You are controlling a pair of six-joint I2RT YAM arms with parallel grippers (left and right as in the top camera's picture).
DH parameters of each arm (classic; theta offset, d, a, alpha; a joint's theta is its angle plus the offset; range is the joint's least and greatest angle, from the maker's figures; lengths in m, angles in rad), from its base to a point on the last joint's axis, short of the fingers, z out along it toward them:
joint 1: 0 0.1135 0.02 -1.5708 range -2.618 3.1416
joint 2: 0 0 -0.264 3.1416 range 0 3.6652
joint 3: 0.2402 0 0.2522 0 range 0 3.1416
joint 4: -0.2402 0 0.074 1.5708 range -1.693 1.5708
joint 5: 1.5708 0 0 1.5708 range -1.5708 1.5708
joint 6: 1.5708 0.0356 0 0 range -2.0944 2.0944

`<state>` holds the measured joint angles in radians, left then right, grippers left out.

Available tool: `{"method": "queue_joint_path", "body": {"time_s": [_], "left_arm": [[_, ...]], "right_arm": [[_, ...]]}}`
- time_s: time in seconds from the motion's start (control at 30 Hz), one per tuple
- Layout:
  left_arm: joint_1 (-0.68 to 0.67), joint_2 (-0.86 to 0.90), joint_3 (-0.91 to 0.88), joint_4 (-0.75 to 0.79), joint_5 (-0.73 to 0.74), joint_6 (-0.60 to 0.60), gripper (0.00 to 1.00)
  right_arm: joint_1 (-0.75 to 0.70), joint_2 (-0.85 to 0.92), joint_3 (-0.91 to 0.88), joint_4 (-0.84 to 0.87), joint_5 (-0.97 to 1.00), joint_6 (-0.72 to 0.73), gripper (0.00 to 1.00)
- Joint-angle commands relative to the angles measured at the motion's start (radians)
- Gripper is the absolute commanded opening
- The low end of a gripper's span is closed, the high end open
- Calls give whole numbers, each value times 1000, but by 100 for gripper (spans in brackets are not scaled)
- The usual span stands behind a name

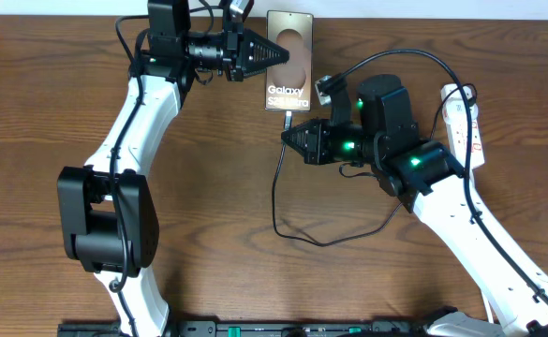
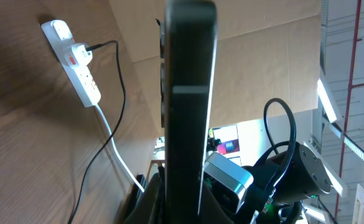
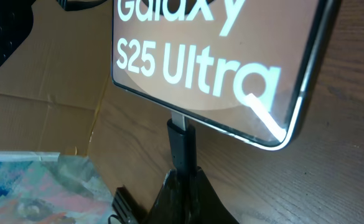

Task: Plug charger to phone and switch on socket
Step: 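Align the plug under the phone's bottom port with the right gripper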

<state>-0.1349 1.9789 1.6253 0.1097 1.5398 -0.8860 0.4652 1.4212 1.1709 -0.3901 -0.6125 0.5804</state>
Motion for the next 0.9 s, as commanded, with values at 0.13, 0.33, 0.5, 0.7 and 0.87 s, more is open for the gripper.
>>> {"method": "queue_joint_path", "body": {"time_s": [0.13,0.33,0.5,0.7,0.87], "left_arm": [[0,-6,8,9,32,18,7],[0,-6,8,8,32,18,7],[0,-6,8,8,32,18,7],[0,-6,8,8,32,18,7],[-1,-6,8,8,32,18,7]], "right_arm": [[13,8,27,5,0,-9,1],[13,8,27,12,0,-8,1],[13,8,27,19,0,-8,1],[13,10,27,20,0,-1,1],[13,12,27,23,0,3,1]]}}
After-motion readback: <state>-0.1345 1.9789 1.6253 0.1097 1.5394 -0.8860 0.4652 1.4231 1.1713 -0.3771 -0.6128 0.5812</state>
